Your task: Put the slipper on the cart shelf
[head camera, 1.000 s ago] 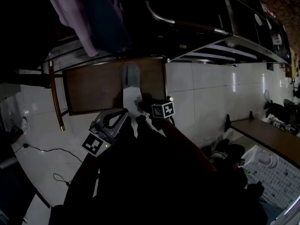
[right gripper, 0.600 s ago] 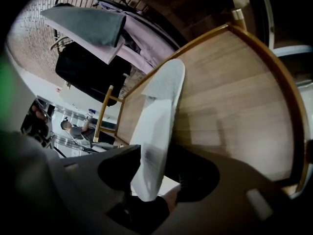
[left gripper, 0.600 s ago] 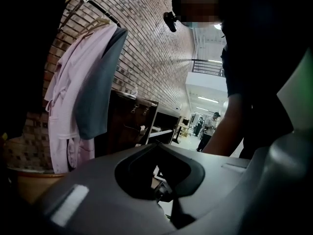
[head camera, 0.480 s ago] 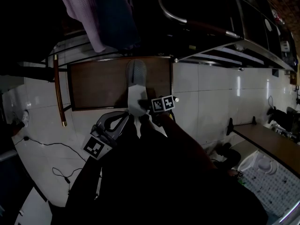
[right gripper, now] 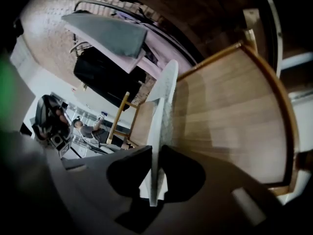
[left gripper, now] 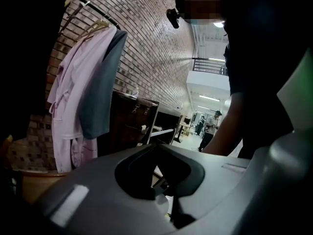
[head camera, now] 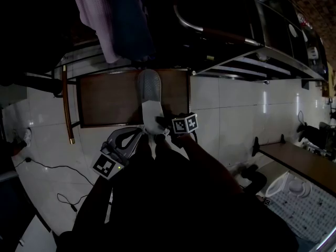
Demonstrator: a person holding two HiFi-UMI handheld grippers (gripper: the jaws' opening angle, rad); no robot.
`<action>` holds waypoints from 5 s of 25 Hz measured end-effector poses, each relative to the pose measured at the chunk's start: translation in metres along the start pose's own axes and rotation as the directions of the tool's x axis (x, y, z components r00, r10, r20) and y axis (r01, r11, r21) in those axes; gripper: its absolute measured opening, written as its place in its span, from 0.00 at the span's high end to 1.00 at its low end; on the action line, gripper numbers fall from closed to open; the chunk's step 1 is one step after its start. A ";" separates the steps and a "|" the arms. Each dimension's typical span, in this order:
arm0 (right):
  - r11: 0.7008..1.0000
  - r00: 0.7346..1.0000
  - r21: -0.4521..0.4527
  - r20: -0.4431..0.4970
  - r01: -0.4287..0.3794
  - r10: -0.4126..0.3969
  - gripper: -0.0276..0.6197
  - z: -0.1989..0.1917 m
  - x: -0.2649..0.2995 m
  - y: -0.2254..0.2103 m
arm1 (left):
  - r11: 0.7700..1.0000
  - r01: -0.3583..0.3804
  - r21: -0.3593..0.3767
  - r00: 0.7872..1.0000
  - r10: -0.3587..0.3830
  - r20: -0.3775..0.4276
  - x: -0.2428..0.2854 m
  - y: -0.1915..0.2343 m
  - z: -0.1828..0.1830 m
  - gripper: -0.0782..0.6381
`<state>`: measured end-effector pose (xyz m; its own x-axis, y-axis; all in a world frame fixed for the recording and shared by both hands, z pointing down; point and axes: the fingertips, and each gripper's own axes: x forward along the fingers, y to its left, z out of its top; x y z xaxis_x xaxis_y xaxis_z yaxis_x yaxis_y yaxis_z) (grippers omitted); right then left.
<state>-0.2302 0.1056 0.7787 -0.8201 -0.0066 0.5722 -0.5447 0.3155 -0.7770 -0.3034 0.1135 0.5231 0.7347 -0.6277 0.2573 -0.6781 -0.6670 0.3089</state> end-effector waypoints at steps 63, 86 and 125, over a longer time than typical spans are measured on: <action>0.677 0.751 -0.668 0.608 0.309 0.257 0.86 0.154 -0.250 0.263 | 0.983 0.003 0.183 0.987 -0.033 0.156 0.018 -0.026 0.133 0.89; 0.758 0.661 -0.461 0.749 0.462 0.053 0.86 0.123 -0.264 0.247 | 0.947 0.244 0.209 0.954 -0.273 0.122 0.036 -0.039 0.117 0.89; 0.793 0.565 -0.352 0.825 0.497 0.012 0.86 0.012 -0.501 0.070 | 0.874 0.411 0.259 0.909 -0.416 -0.039 0.222 -0.295 0.085 0.89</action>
<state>0.1402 0.1196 0.4349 -0.6146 -0.7827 0.0982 -0.7779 0.5809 -0.2396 0.0579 0.1370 0.4114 0.9504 -0.2770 0.1414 -0.2961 -0.9450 0.1389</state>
